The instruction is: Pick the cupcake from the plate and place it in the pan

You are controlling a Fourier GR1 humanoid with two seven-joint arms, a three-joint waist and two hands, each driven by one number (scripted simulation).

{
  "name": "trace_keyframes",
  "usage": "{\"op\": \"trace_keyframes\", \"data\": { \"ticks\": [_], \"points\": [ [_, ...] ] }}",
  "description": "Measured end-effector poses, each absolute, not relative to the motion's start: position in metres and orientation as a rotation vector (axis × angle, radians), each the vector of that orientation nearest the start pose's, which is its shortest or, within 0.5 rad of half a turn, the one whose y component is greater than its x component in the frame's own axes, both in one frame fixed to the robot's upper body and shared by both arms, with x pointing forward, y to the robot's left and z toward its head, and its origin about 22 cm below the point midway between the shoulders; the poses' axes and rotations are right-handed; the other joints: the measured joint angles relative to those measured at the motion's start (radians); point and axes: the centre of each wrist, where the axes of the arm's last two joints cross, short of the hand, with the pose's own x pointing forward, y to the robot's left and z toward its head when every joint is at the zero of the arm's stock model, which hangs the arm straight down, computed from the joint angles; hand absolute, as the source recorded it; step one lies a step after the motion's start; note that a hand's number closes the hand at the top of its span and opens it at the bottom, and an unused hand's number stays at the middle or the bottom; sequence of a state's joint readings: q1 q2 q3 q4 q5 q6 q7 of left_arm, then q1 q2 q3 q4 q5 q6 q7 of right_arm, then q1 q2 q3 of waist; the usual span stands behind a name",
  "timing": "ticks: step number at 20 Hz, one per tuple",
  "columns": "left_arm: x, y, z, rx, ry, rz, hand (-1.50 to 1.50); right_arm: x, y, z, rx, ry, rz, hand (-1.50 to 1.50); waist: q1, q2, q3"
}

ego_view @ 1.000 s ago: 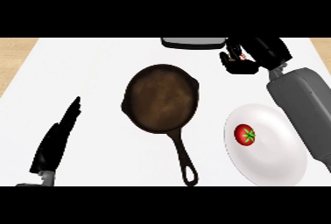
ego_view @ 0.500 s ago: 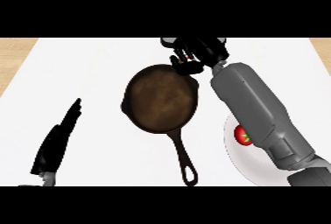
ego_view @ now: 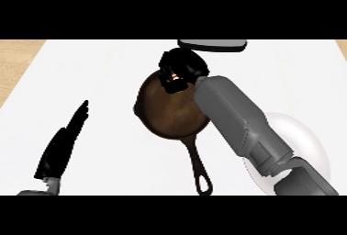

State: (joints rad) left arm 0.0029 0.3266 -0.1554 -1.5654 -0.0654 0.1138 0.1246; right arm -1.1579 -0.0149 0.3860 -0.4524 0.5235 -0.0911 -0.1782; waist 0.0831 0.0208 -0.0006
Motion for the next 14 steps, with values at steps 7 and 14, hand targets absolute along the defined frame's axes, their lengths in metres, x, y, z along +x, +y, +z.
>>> {"op": "trace_keyframes", "data": {
  "ticks": [7, 14],
  "points": [
    [0.248, 0.26, 0.013, 0.259, -1.439, -0.361, 0.0, 0.417, -0.061, 0.051, -0.247, -1.471, 1.314, -1.5, 0.046, 0.013, 0.0],
    [0.253, 0.252, 0.015, 0.246, -1.45, -0.373, 0.0, 0.415, -0.068, 0.043, -0.041, -1.442, 1.068, -1.5, 0.063, 0.015, 0.002]
  ]
}}
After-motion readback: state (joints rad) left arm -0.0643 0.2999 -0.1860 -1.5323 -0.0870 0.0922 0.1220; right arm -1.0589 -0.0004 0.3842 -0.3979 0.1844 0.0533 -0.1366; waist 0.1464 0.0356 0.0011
